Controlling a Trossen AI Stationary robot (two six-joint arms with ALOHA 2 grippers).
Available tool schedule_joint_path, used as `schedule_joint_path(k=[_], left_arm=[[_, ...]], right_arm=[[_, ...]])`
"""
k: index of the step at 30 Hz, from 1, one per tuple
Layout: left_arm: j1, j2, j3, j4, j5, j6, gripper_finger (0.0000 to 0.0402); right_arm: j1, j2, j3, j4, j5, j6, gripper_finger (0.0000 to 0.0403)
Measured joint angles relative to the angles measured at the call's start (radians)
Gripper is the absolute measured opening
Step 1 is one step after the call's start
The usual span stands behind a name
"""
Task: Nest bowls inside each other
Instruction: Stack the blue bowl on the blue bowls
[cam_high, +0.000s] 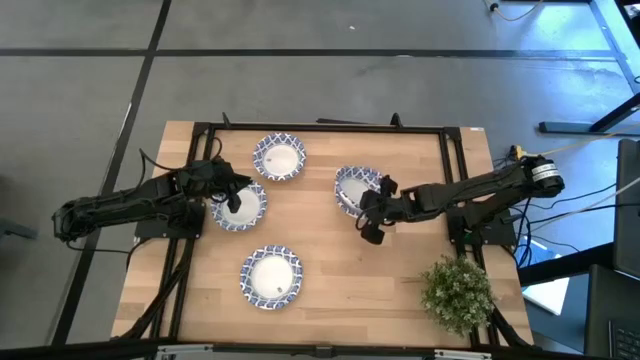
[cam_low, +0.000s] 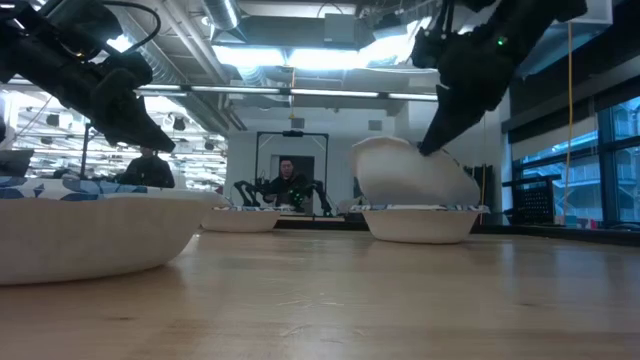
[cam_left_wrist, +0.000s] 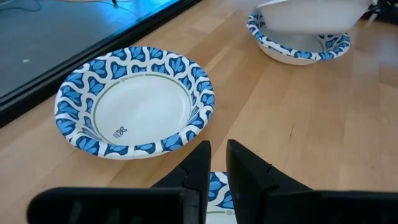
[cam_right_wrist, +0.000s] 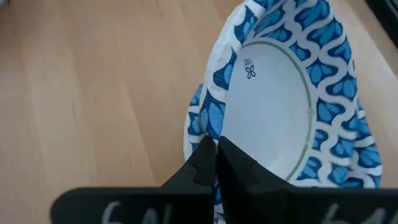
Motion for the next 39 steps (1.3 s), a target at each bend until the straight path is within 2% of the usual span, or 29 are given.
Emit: schedule_joint_path(k=[12, 20, 29, 35, 39], left_arm=[[0.000, 0.000, 0.000, 0.015, -0.027, 0.017, 0.0047], [0.000, 0.000, 0.000, 0.015, -0.027, 0.025, 0.0047], [0.000, 0.000, 0.000, 0.014, -0.027, 0.025, 0.0047], [0.000, 0.000, 0.000, 0.014, -0.027, 0.026, 0.0047], [0.000, 0.000, 0.000, 0.014, -0.027, 0.026, 0.0047]], right_arm=[[-0.021, 0.005, 0.001, -0.082, -0.012, 0.003, 0.0006], [-0.032, 0.005, 0.089, -0.246, -0.007, 0.002, 0.0006], [-0.054, 0.027, 0.100, -0.273, 0.002, -0.001, 0.0006], [-0.053, 0.087, 0.100, -0.267, -0.037, -0.001, 0.0006], [-0.060, 0.103, 0.100, -0.247, -0.042, 0.025, 0.0020]])
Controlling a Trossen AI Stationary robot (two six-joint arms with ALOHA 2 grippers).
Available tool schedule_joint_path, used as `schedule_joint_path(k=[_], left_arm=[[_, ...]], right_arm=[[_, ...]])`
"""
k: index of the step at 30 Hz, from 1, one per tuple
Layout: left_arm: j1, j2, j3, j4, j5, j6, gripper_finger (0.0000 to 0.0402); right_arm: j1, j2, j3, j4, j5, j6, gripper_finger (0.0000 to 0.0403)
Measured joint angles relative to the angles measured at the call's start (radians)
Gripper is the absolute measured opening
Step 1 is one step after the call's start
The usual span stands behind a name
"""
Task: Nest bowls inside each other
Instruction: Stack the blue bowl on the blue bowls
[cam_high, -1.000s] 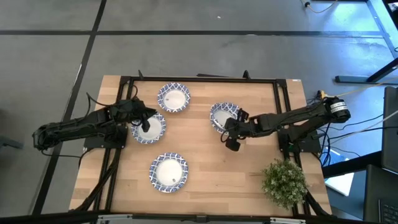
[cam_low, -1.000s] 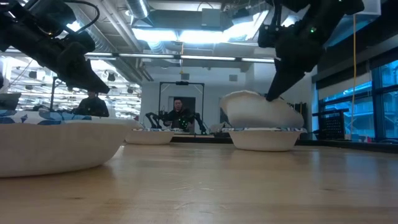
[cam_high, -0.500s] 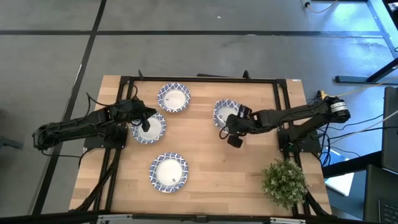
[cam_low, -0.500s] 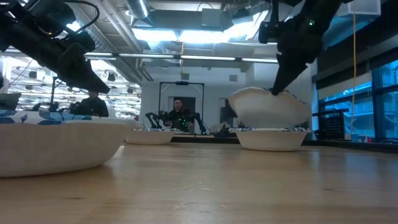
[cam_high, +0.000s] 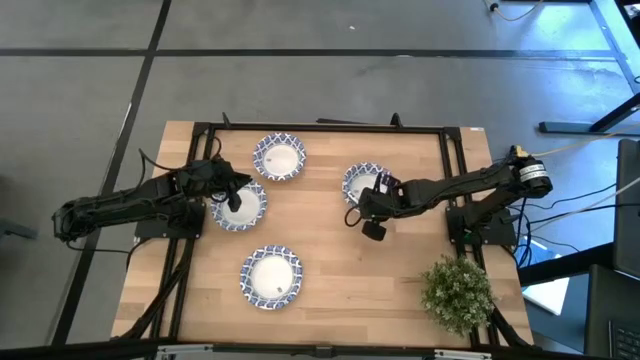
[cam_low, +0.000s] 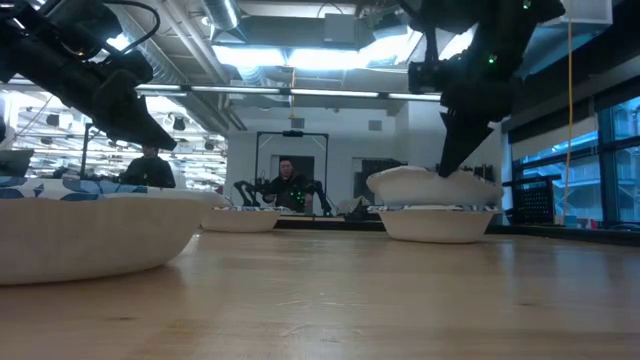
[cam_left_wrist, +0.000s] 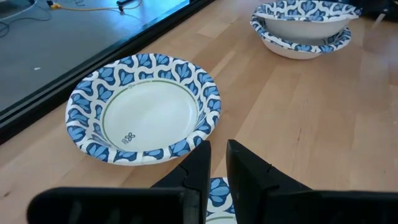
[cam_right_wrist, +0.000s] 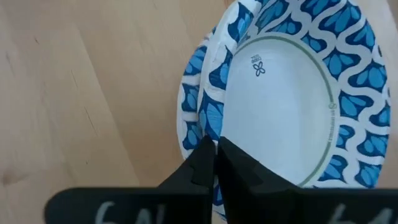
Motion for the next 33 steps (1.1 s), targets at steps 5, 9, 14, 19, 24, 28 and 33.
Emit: schedule_joint_path(k=[5, 9, 14, 19, 24, 28, 33], left_arm=[[0.000, 0.000, 0.000, 0.000, 0.000, 0.000, 0.0047], [0.000, 0.000, 0.000, 0.000, 0.000, 0.000, 0.0047], [0.000, 0.000, 0.000, 0.000, 0.000, 0.000, 0.0047], [0.000, 0.000, 0.000, 0.000, 0.000, 0.000, 0.0047], [0.000, 0.000, 0.000, 0.000, 0.000, -0.001, 0.0047], [0.000, 0.000, 0.000, 0.000, 0.012, -0.002, 0.0047], [0.000, 0.000, 0.000, 0.000, 0.194, -0.002, 0.0047]], right_arm=[[-0.007, -0.001, 0.000, 0.002, -0.028, 0.029, 0.0058], [-0.005, -0.001, 0.000, 0.008, -0.029, 0.029, 0.0091], [-0.005, -0.001, 0.000, 0.038, -0.032, 0.027, 0.0124], [-0.006, -0.001, 0.000, 0.217, -0.175, 0.024, 0.0135], [-0.001, -0.002, 0.000, 0.411, -0.261, 0.024, 0.0135], [0.006, -0.002, 0.000, 0.491, -0.264, -0.011, 0.0135], [0.006, -0.002, 0.000, 0.496, -0.264, -0.037, 0.0135]])
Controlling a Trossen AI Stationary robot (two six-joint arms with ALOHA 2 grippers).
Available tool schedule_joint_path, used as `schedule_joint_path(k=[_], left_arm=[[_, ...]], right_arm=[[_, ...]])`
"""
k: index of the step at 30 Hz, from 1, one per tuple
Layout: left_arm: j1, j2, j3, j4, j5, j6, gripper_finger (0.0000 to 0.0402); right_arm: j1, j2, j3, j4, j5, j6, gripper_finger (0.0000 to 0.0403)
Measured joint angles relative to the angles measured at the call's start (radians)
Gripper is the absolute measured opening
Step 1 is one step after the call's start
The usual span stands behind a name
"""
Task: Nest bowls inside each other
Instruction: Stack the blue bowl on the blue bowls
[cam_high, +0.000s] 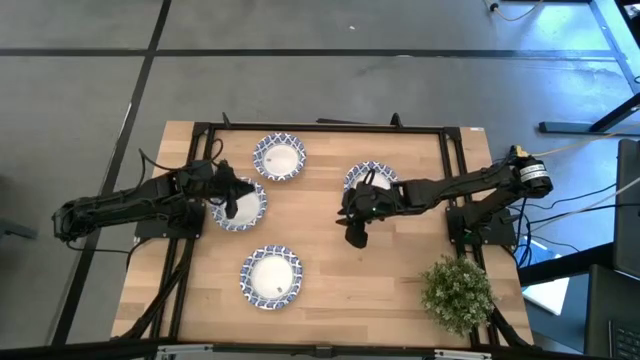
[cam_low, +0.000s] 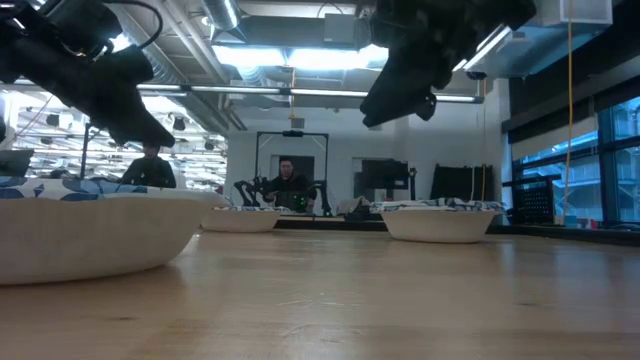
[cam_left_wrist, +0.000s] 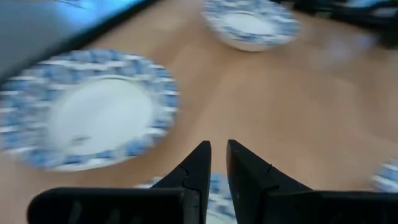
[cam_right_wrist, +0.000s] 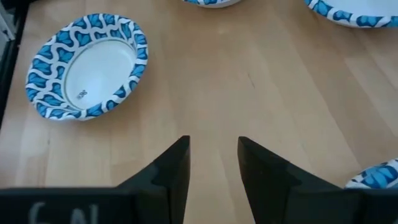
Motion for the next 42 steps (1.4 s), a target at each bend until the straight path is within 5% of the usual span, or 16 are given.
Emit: schedule_joint_path(k=[9, 26, 35, 42], left_arm=[[-0.002, 0.000, 0.002, 0.026, 0.352, -0.123, 0.0047], [-0.011, 0.014, 0.003, 0.055, 0.219, -0.159, 0.0135], [-0.028, 0.014, 0.003, 0.053, 0.234, -0.268, 0.0138], [-0.142, 0.035, 0.003, 0.053, 0.253, -0.269, 0.0138]], right_arm=[[-0.001, 0.000, 0.000, -0.001, 0.017, -0.022, 0.0135], [-0.001, 0.000, 0.000, -0.022, 0.019, -0.043, 0.0135], [-0.002, 0.000, 0.000, -0.055, 0.020, -0.044, 0.0136], [-0.017, 0.000, 0.000, -0.055, 0.019, -0.047, 0.0136]])
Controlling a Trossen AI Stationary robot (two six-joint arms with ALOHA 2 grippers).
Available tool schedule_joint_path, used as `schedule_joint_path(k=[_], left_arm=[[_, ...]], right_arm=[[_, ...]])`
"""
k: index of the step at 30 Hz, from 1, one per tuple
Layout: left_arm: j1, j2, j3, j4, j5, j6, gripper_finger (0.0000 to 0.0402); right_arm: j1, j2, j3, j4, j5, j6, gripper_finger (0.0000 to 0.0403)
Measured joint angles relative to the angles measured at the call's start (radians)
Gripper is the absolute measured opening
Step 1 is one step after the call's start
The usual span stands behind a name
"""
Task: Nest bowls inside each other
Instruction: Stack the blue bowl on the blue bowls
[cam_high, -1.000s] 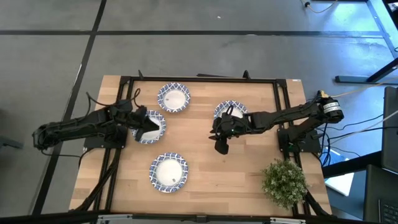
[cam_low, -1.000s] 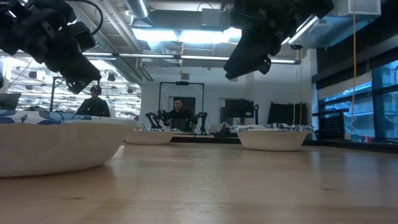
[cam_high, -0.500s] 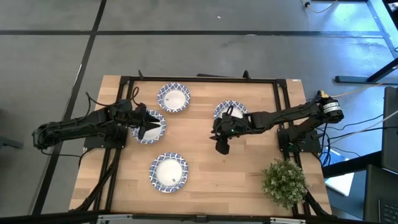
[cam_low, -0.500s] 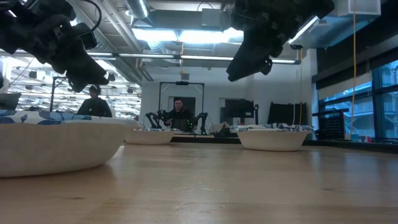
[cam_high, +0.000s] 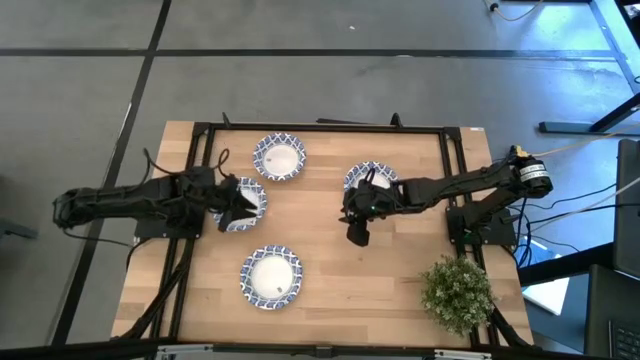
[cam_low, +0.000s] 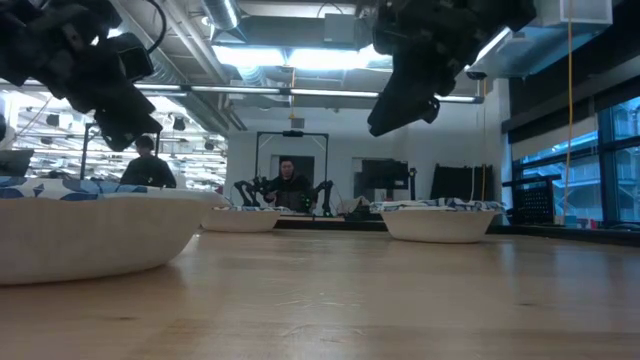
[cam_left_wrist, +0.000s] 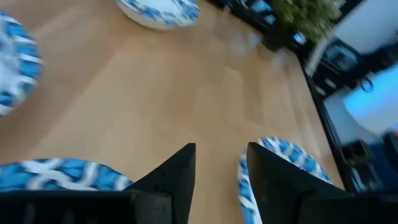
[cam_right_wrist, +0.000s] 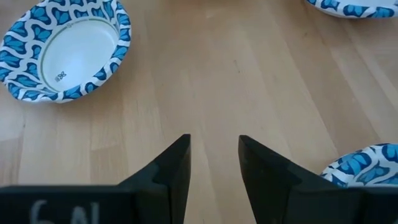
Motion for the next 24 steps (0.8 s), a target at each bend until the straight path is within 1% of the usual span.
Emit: schedule_joint_path(k=[5, 8, 12, 16, 20, 24], left_arm=[[-0.117, 0.043, 0.012, -0.003, -0.030, 0.025, 0.0138], [-0.182, 0.082, 0.049, -0.002, -0.063, 0.059, 0.0138], [-0.243, 0.147, 0.107, -0.021, -0.116, 0.082, 0.0138], [-0.289, 0.247, 0.162, -0.080, -0.156, 0.077, 0.0137], [-0.329, 0.368, 0.203, -0.089, -0.153, 0.035, 0.0137], [-0.374, 0.477, 0.260, -0.087, -0.150, 0.030, 0.0137]], right_arm=[[-0.013, 0.000, 0.000, 0.000, 0.000, 0.000, 0.0136], [-0.020, 0.000, 0.000, 0.000, 0.000, 0.000, 0.0136], [-0.027, 0.000, 0.000, 0.000, 0.000, 0.002, 0.0136], [-0.027, 0.000, 0.000, 0.001, 0.000, 0.003, 0.0136], [-0.027, 0.000, 0.000, 0.001, -0.001, 0.003, 0.0136], [-0.027, 0.000, 0.000, 0.001, -0.001, 0.003, 0.0136]])
